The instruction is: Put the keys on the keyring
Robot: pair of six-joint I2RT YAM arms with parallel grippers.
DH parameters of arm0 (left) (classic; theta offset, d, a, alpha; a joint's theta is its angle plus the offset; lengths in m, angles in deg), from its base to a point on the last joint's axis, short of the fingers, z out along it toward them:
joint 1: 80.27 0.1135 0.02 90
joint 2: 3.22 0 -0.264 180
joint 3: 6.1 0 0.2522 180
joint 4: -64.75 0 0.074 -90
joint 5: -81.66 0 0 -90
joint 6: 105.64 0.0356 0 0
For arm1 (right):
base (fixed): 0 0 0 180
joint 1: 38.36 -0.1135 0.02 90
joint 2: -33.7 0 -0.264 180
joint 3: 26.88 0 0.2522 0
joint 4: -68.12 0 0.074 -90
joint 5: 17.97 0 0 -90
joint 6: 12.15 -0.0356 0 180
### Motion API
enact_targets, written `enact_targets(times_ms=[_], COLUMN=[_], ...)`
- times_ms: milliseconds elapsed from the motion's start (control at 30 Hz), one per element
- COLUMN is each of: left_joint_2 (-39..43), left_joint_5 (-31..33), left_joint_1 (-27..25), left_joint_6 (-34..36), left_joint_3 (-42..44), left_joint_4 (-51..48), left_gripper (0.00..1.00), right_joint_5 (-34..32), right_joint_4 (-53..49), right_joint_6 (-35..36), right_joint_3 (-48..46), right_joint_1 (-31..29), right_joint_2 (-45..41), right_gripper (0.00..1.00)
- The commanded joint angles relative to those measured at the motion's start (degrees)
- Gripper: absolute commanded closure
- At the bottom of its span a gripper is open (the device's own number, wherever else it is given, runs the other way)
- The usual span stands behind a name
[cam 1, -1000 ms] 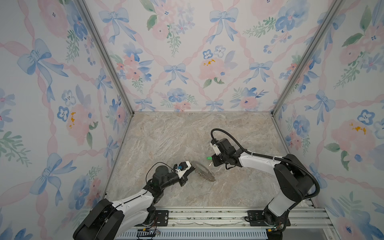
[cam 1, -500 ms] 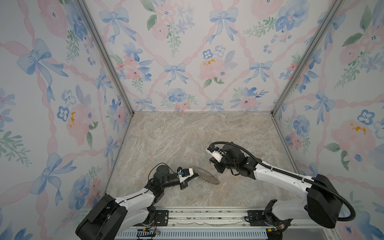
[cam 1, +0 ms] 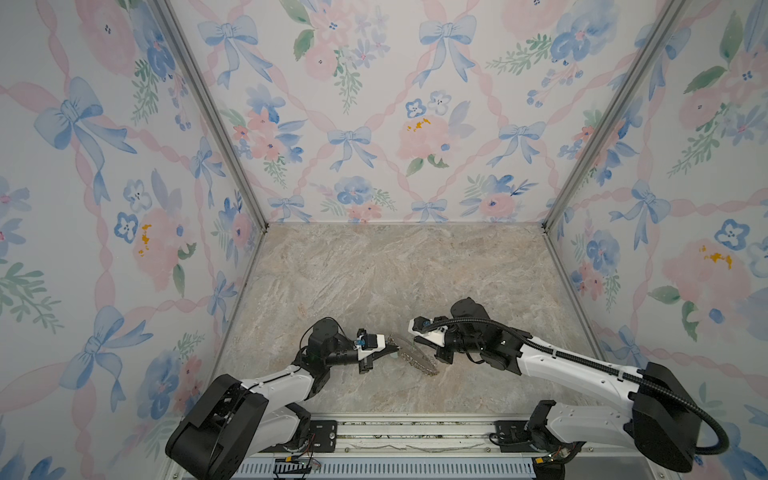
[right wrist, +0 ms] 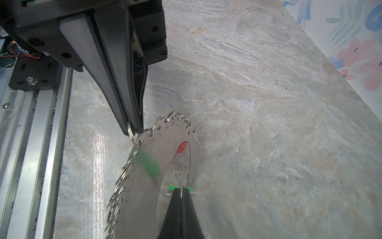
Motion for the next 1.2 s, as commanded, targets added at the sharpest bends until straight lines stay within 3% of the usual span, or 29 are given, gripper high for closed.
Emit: enact_targets(times_ms=[0, 200, 600, 1167], left_joint_2=[-0.3, -0.58, -3.44, -4.46], left_joint_5=[-2.86, -3.91, -8.02, -7.35], left_joint_1=[0.37, 0.37, 0.32, 0.28], left_joint_6=[1.18, 1.37, 0.96, 0.26], left_joint_3=[-1.02, -0.77, -1.32, -1.93], left_joint_4=[1.68, 1.7, 1.68, 1.68], left_gripper=[1.0, 1.0, 1.0, 1.0], right_joint_5=[2.88, 7.07, 7.47, 8.14], right_joint_4=[1.74, 2.84, 5.74, 6.58], right_joint_6=[2.77, 6.72, 8.08, 9.38], right_joint_3=[-0.7, -2.84, -3.91, -3.69], right_joint_1=[-0.75, -1.84, -3.15, -4.75], right_joint_2=[-0.46, -2.02, -1.11, 0.2], right_gripper=[1.0, 1.0, 1.0, 1.0])
